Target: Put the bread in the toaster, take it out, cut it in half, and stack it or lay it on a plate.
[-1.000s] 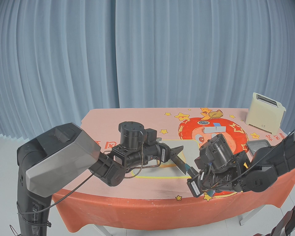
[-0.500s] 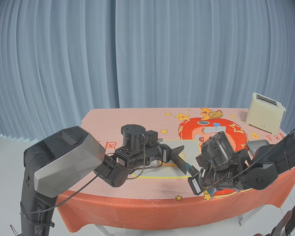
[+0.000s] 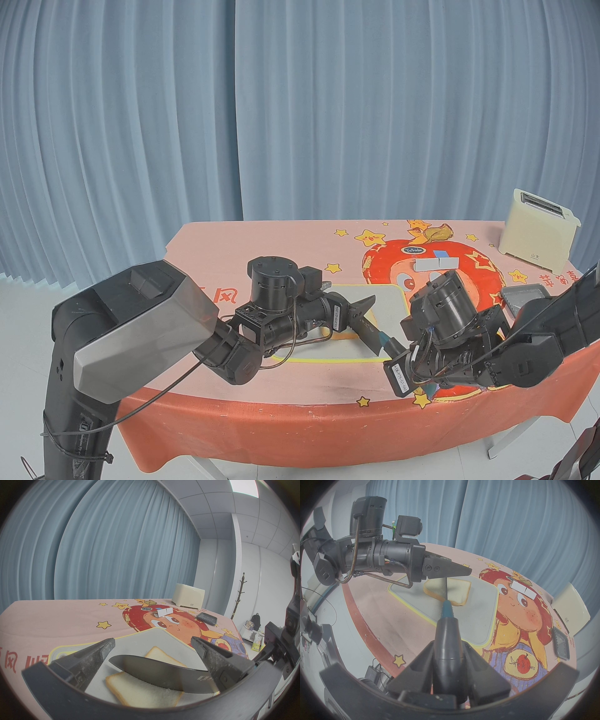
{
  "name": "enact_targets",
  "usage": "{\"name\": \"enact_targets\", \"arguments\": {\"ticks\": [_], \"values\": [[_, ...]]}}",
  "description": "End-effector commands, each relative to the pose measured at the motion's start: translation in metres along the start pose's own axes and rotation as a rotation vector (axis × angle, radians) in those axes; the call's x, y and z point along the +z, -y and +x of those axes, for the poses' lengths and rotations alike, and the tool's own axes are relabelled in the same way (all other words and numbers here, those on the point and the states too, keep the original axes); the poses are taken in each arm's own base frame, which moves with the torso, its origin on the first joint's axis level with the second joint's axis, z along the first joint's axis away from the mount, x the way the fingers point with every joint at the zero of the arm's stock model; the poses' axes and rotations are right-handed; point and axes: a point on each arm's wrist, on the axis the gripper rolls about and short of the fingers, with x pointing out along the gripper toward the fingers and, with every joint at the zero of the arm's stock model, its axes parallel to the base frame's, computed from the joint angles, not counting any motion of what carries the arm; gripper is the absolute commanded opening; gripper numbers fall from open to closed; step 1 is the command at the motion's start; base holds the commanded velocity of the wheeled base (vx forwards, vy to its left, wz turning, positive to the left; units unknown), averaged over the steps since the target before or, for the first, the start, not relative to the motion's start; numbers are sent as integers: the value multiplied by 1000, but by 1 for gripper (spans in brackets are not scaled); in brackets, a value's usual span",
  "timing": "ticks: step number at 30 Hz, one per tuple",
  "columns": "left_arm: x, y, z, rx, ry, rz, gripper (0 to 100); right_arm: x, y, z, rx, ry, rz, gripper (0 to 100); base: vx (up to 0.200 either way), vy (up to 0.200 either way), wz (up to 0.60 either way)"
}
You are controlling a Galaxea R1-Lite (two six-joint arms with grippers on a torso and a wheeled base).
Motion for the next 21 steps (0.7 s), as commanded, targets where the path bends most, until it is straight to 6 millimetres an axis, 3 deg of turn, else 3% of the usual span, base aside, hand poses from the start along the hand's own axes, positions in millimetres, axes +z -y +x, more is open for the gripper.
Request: {"name": "enact_targets", "arguments": {"ticks": [1, 7, 13, 21], "values": [[-9, -4, 4, 6, -19, -5, 100, 10, 1, -7, 5, 40, 11, 0, 0, 0, 0], [-14, -3, 3, 0, -30, -4, 100, 13, 1, -9, 6, 46, 14, 0, 0, 0, 0], [-3, 1, 0, -11, 15, 3, 100, -4, 1, -1, -1, -17, -2, 0, 0, 0, 0], [10, 10, -10, -25, 52, 13, 100, 1, 1, -6, 2, 15, 7, 0, 0, 0, 0]]}}
